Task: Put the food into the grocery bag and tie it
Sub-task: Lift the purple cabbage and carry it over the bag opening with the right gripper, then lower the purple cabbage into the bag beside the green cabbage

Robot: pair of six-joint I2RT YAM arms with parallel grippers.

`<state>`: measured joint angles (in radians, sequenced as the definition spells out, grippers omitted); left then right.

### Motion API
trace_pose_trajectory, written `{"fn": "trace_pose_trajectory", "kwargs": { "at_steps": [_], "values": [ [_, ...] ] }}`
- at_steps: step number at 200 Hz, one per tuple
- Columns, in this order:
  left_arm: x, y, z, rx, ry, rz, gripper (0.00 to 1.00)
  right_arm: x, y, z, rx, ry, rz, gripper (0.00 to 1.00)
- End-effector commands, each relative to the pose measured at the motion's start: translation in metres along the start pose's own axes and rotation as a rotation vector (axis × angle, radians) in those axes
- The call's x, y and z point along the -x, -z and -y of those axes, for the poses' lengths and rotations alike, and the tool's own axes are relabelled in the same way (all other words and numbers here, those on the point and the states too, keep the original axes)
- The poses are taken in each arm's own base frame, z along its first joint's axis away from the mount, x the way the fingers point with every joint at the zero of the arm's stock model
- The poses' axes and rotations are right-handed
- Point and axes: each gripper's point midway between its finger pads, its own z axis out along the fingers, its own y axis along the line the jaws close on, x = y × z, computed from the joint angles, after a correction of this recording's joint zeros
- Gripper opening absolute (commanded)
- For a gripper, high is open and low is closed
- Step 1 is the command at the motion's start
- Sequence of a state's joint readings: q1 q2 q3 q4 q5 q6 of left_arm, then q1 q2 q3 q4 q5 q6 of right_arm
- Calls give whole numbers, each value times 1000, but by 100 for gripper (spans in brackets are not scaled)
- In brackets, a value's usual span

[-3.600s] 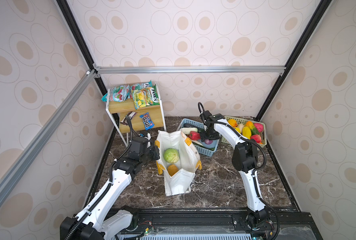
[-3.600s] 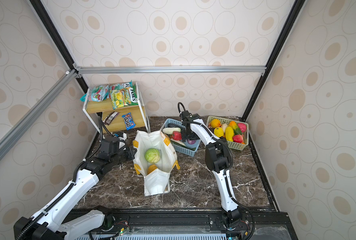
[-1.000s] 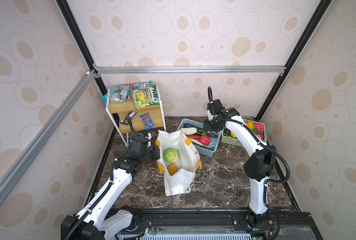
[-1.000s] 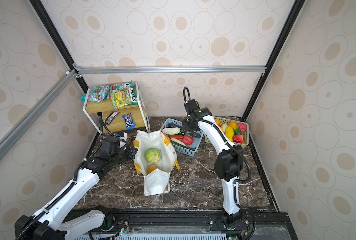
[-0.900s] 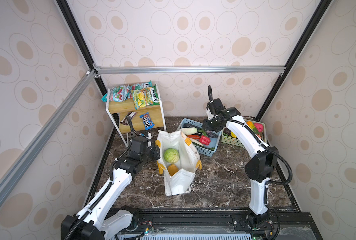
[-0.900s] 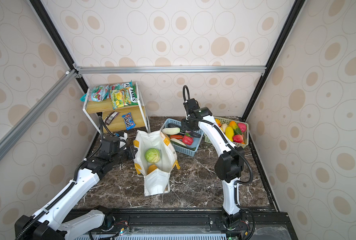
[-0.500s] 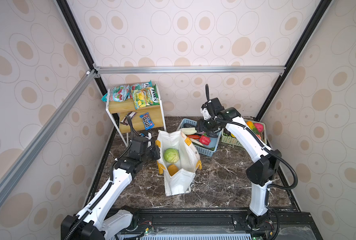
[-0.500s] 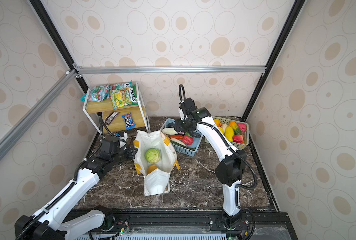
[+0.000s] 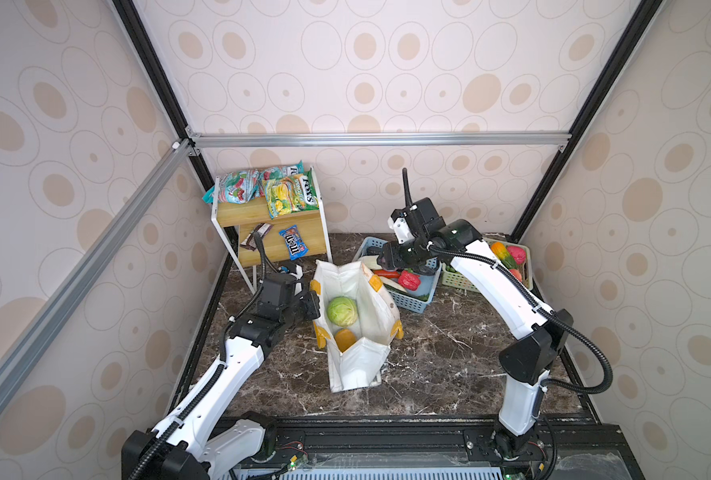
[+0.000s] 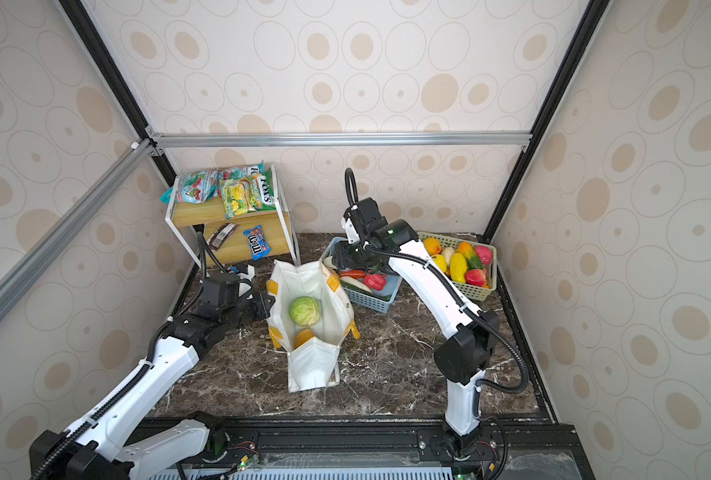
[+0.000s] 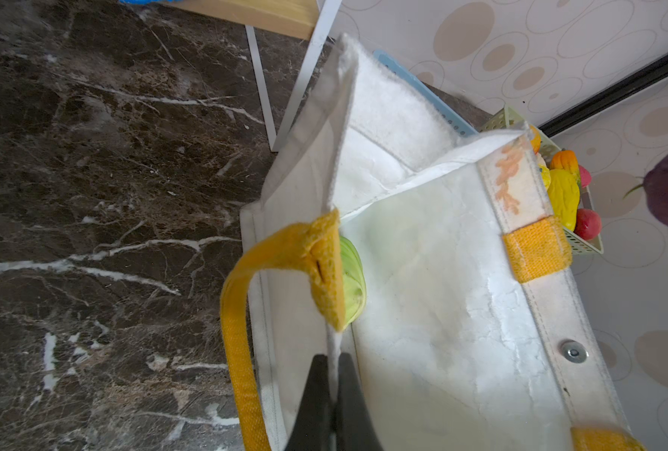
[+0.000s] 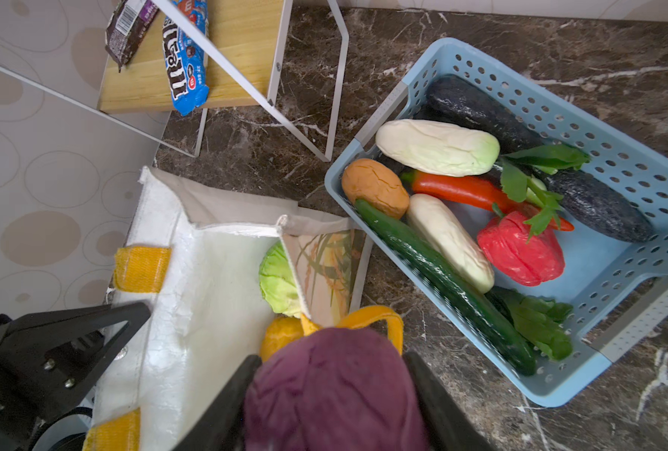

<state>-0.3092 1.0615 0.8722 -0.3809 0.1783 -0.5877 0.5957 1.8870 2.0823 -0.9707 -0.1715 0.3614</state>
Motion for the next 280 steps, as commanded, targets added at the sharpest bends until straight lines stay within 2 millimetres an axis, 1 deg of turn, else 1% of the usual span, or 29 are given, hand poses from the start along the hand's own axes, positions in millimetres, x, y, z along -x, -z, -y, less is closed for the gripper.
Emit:
{"fn": "trace_pose_trajectory", "kwargs": {
  "at_steps": [1, 55, 88, 121, 142, 176, 203, 238, 280],
  "values": [
    [10, 3, 6, -19, 4, 27, 0, -3, 10, -22, 46, 12, 17, 55],
    [9, 6, 6, -21, 1, 31, 0, -22, 1, -61, 104, 59, -25, 55],
    [8, 6, 6, -22, 1, 33, 0, -37, -9, -86, 138, 85, -57, 55],
    [7, 8, 6, -24, -2, 32, 0, -49, -20, -104, 162, 101, -81, 55],
    [7, 7, 6, -26, 0, 29, 0, -56, -28, -111, 171, 107, -100, 55],
    [7, 8, 7, -29, -2, 28, 0, -71, -47, -115, 173, 101, -142, 55],
    [9, 9, 7, -27, -3, 28, 0, -84, -64, -111, 165, 87, -176, 54],
    [9, 10, 9, -34, 0, 31, 0, -102, -90, -99, 119, 79, -222, 54],
    [11, 10, 10, -34, -2, 32, 0, -118, -114, -86, 69, 79, -257, 54]
  ]
}}
